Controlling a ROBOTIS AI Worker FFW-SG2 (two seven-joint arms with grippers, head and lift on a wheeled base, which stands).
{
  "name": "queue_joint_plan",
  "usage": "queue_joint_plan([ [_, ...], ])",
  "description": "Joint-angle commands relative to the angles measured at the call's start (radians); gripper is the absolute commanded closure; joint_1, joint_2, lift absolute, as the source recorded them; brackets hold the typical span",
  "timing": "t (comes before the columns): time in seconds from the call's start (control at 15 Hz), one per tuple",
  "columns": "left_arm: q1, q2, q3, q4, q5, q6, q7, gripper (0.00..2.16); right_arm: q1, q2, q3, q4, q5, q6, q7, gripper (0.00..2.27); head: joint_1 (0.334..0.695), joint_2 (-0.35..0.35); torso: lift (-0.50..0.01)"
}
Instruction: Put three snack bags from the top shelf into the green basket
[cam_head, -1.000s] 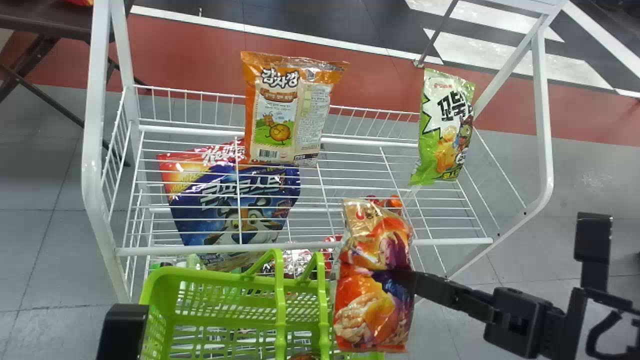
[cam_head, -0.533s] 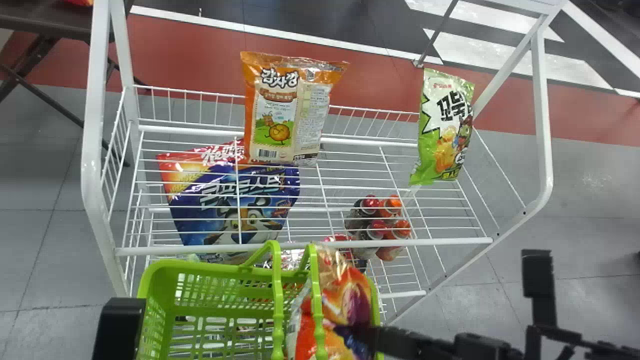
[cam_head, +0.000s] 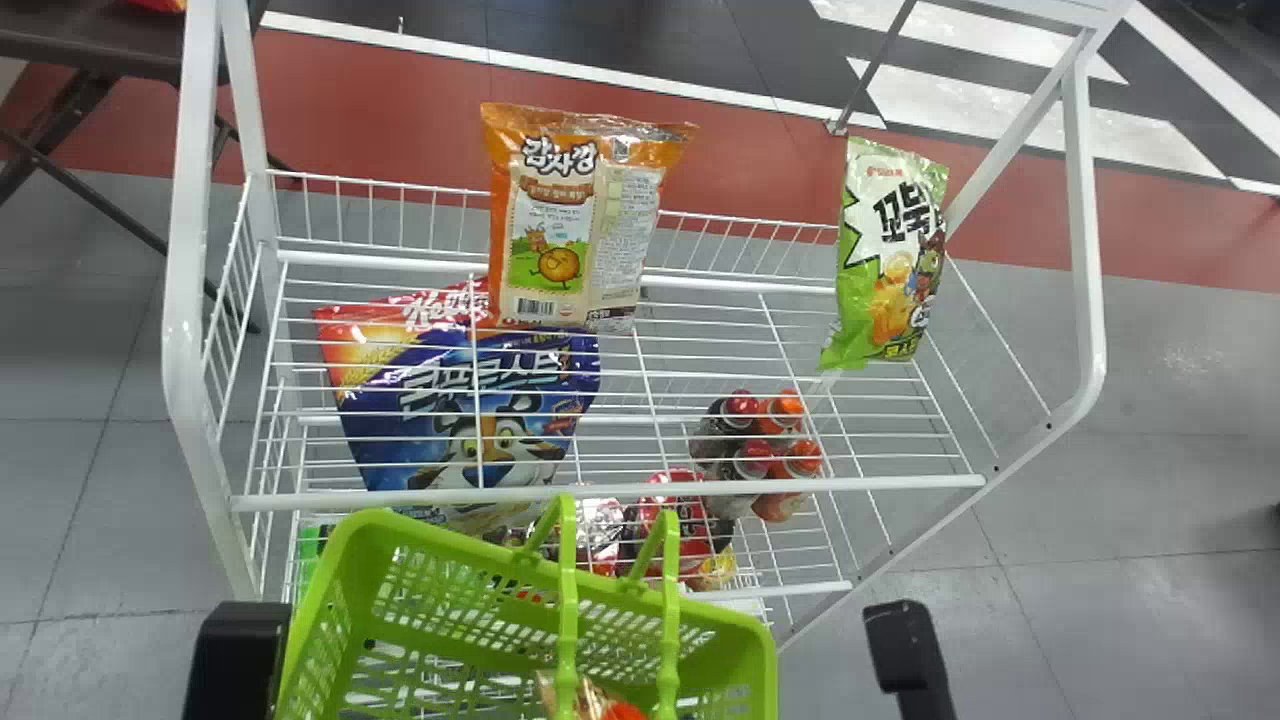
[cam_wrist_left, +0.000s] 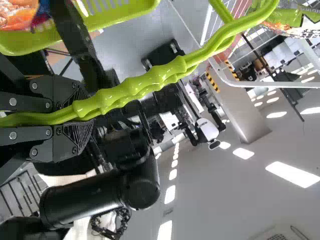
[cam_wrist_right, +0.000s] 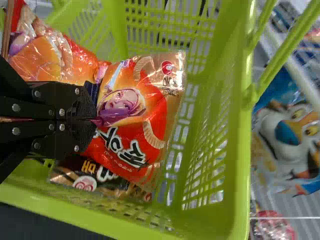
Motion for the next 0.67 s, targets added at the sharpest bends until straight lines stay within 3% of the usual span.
queue_joint_plan([
  [0.0, 0.005, 0.003, -0.001, -0.011, 0.000, 0.006, 0.000, 1.68, -0.002, -0.005, 0.039, 0.034, 0.076, 0.005, -0.001, 2.22, 0.695, -0.350, -0.045],
  [0.07, 0.008, 0.003, 0.001, -0.014, 0.000, 0.006, 0.000, 1.68, -0.002, -0.005, 0.040, 0.036, 0.099, 0.005, -0.003, 1.86, 0.695, -0.350, -0.045],
  [0.13, 0.008, 0.003, 0.002, -0.014, 0.000, 0.009, 0.001, 1.68, -0.002, -0.007, 0.040, 0.030, 0.115, 0.005, -0.009, 1.16, 0.695, -0.350, -0.045],
  [0.2, 0.006, 0.003, 0.002, -0.014, -0.002, 0.009, 0.001, 1.68, -0.002, -0.007, 0.037, 0.008, 0.134, 0.005, -0.013, 0.05, 0.695, -0.350, -0.045],
  [0.4, 0.003, 0.000, 0.001, -0.013, -0.002, 0.015, 0.001, 1.68, 0.003, -0.008, 0.016, -0.067, 0.208, -0.132, 0.005, 0.03, 0.695, -0.350, -0.045],
  [0.6, 0.005, 0.001, -0.001, -0.013, 0.000, 0.012, 0.001, 1.68, -0.010, -0.011, -0.004, -0.072, 0.234, -0.429, 0.111, 0.06, 0.695, -0.350, -0.045],
])
